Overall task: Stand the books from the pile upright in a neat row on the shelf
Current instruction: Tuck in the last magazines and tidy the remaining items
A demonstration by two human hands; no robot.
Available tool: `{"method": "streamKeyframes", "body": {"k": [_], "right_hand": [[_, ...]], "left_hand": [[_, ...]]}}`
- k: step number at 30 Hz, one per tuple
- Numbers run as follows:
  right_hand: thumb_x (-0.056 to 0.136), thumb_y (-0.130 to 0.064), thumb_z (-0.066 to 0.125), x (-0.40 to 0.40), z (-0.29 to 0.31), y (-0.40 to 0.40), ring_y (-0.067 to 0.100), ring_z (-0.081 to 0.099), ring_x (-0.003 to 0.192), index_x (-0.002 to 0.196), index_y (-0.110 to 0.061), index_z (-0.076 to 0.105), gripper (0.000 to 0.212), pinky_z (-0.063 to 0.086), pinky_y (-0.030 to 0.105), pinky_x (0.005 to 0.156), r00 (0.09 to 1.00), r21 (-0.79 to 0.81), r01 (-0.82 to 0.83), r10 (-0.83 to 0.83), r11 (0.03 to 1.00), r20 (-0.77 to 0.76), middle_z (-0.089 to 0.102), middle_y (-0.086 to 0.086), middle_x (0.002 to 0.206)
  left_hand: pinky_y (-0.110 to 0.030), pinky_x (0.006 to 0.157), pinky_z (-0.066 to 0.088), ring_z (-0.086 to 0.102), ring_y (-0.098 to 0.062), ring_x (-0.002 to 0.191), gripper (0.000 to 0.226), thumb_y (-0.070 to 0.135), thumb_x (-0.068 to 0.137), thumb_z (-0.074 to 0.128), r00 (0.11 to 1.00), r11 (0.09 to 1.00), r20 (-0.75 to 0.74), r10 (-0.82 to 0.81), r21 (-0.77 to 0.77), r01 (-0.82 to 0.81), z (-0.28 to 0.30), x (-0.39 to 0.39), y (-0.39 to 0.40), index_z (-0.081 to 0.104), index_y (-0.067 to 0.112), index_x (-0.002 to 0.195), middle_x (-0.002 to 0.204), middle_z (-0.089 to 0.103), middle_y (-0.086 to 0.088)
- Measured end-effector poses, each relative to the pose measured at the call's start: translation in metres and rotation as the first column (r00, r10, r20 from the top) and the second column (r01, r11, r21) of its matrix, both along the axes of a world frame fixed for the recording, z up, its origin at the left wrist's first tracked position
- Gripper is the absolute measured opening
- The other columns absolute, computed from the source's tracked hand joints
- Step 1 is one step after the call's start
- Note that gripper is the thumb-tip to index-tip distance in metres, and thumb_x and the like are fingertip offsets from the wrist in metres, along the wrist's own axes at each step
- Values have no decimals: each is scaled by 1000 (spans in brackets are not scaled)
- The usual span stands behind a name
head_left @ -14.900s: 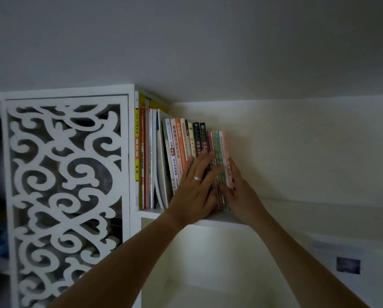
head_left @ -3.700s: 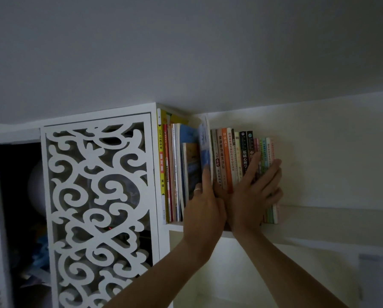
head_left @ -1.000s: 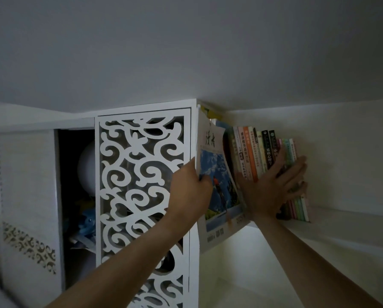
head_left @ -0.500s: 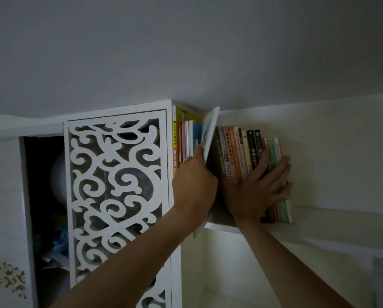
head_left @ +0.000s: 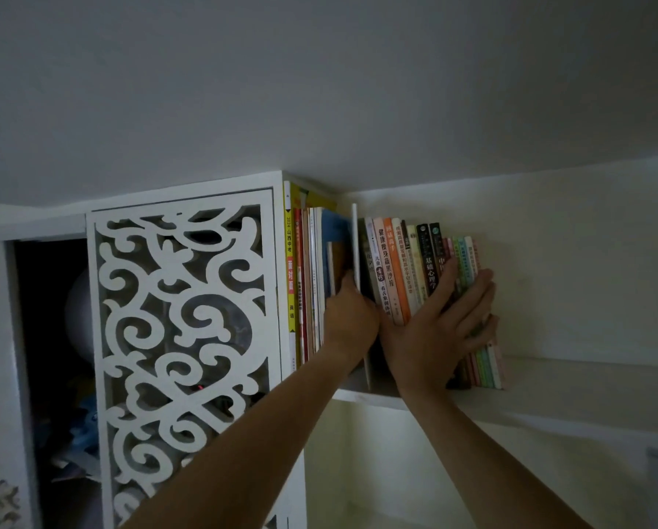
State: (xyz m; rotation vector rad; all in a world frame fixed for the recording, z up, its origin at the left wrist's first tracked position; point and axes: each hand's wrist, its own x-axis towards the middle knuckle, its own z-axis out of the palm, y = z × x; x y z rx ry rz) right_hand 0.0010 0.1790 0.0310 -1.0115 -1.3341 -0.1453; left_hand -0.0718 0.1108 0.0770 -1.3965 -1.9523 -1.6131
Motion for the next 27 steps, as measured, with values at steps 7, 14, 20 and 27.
{"method": "streamKeyframes", "body": {"k": [7, 14, 20, 27], "right_hand": [[77, -84, 53, 8, -6, 2, 48, 2, 153, 163, -9, 2, 125, 13, 67, 119, 986, 2, 52, -52, 999, 161, -2, 32, 165], [73, -78, 63, 17, -13, 3, 47, -2, 154, 163, -8, 4, 128, 11, 67, 120, 969, 60, 10, -25, 998, 246, -3, 31, 166], [74, -81, 54, 18, -14, 2, 47, -1, 154, 163, -9, 4, 124, 9, 67, 120, 969, 72, -17, -1, 997, 249, -2, 31, 166], [78, -88, 43, 19, -15, 0, 46, 0, 155, 163, -9, 8, 121, 10, 66, 121, 970, 61, -24, 9, 998, 243, -1, 30, 166]], "left_hand": [[-43, 91, 62, 70, -15, 90, 28, 21, 111, 42, 994, 994, 84, -76, 87, 69, -11, -17, 27, 54, 13, 135, 111, 71, -4], [-41, 87, 63, 72, -10, 109, 53, 58, 108, 23, 981, 851, 37, -188, 504, 144, -47, -7, 32, 39, 29, 149, 124, 70, 6], [-50, 100, 57, 65, -18, 126, 48, 44, 113, 24, 988, 842, -9, -154, 523, 136, -50, -15, 32, 57, 24, 142, 135, 67, -3], [-11, 120, 23, 32, -8, 150, 43, 22, 110, 36, 980, 856, -194, 37, 512, 69, -46, -4, 24, 51, 21, 150, 165, 26, -1]]}}
